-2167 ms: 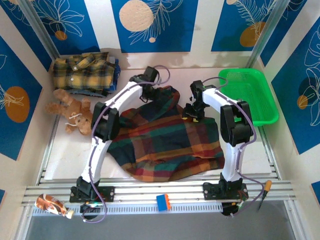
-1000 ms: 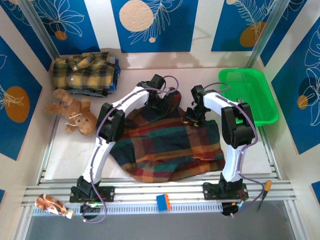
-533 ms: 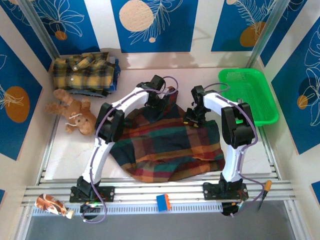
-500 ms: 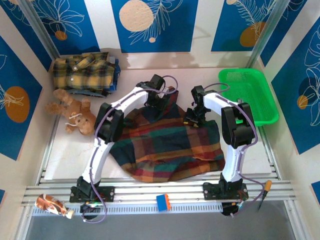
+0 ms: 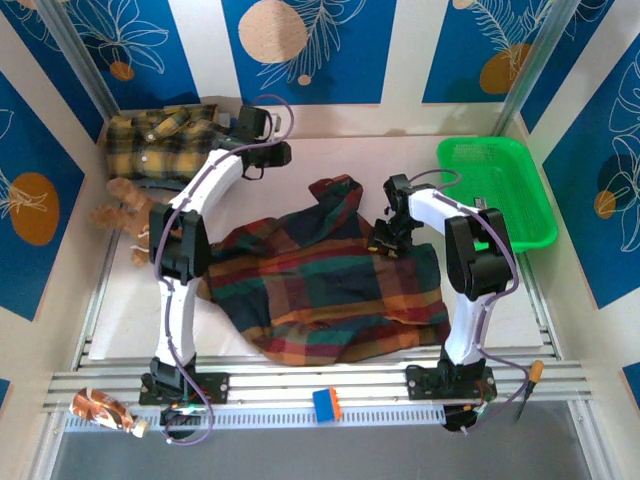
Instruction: Fold and stack the long sleeve shirts
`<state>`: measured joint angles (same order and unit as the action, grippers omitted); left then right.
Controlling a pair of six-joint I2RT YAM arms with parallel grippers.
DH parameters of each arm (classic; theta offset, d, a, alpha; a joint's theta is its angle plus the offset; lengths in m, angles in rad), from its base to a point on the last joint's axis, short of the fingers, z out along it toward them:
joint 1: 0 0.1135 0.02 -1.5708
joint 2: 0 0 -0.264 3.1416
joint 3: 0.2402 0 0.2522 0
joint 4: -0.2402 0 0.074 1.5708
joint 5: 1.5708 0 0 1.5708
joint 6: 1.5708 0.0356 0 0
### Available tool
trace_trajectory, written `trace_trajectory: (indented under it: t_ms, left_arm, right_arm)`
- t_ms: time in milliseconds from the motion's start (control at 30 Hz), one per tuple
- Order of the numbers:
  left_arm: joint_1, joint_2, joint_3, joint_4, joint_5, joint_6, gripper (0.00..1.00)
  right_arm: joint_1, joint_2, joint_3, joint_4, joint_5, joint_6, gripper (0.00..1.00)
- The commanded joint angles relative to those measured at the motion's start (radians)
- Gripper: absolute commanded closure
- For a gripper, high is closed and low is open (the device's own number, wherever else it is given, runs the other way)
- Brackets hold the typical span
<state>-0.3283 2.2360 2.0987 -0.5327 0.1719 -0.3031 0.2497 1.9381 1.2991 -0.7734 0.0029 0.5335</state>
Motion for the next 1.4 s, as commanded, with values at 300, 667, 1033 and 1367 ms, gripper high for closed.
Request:
trace_trajectory:
  t_ms: [300, 667, 1033, 1367]
  left_arm:
    - [-0.216, 0.192, 0.156, -0.229, 0.106, 0.168, 0.25]
    - [-0.299, 0.253, 0.152, -0.340, -0.091, 0.267, 0.22]
    - [-0.315, 0.256, 0.109, -0.286, -0.121, 0.271, 0.79]
    - [-0.232, 0.063, 0.002, -0.130, -0.151, 0.165, 0.91]
  right_arm:
    - [0.000, -0.011, -0.029, -0.029, -0.016, -0.009, 0.51]
    - [0.001, -0.007, -0.033, -0.020, -0.033, -0.019, 0.51]
    - [0.002, -0.004, -0.027, -0.032, -0.031, -0.024, 0.51]
    - [0.000, -0.004, -0.036, -0.042, -0.007, -0.013, 0.52]
